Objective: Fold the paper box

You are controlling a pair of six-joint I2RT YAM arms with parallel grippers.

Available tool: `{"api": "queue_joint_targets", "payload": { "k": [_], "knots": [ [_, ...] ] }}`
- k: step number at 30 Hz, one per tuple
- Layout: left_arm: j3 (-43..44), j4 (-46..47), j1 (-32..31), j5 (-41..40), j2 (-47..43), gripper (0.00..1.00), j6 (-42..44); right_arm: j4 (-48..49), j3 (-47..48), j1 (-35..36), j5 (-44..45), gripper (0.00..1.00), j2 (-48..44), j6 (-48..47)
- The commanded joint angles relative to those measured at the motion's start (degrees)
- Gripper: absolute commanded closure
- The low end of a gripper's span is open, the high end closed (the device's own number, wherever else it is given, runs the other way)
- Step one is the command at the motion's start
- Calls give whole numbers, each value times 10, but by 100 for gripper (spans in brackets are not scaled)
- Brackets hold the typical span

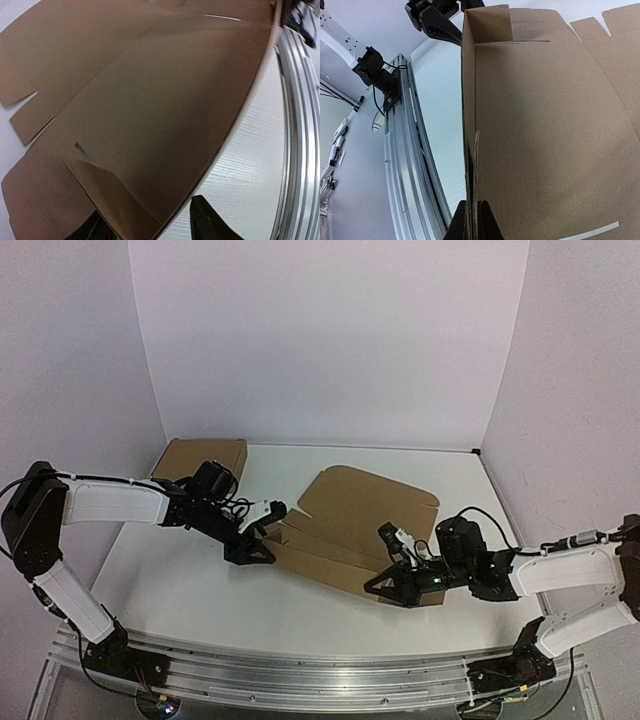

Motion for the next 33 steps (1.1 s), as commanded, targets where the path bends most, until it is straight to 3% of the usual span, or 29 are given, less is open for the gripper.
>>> {"api": "queue_joint_targets", "payload": {
  "k": [1, 10, 13, 18, 21, 28, 33],
  "knots": [
    [26, -42, -4, 122, -7, 64, 95, 1, 10, 2, -33, 100, 19, -26],
    [27, -135, -22, 204, 4, 99, 223, -2, 29, -4, -30, 100, 55, -56],
    [24, -152, -26, 217, 13, 100, 233, -31, 42, -4, -23, 100, 64, -83],
    [20, -156, -28, 210, 46, 100, 229, -135, 90, 19, 7, 86, 86, -215],
    [14, -134, -28, 189, 62, 100, 227, -142, 98, 28, 9, 84, 106, -255],
    [18, -120, -37, 167, 93, 100, 218, -151, 93, 32, 29, 100, 132, -300],
    [26, -136, -57, 120, 118, 100, 208, -154, 94, 32, 27, 100, 148, -302]
  ]
}}
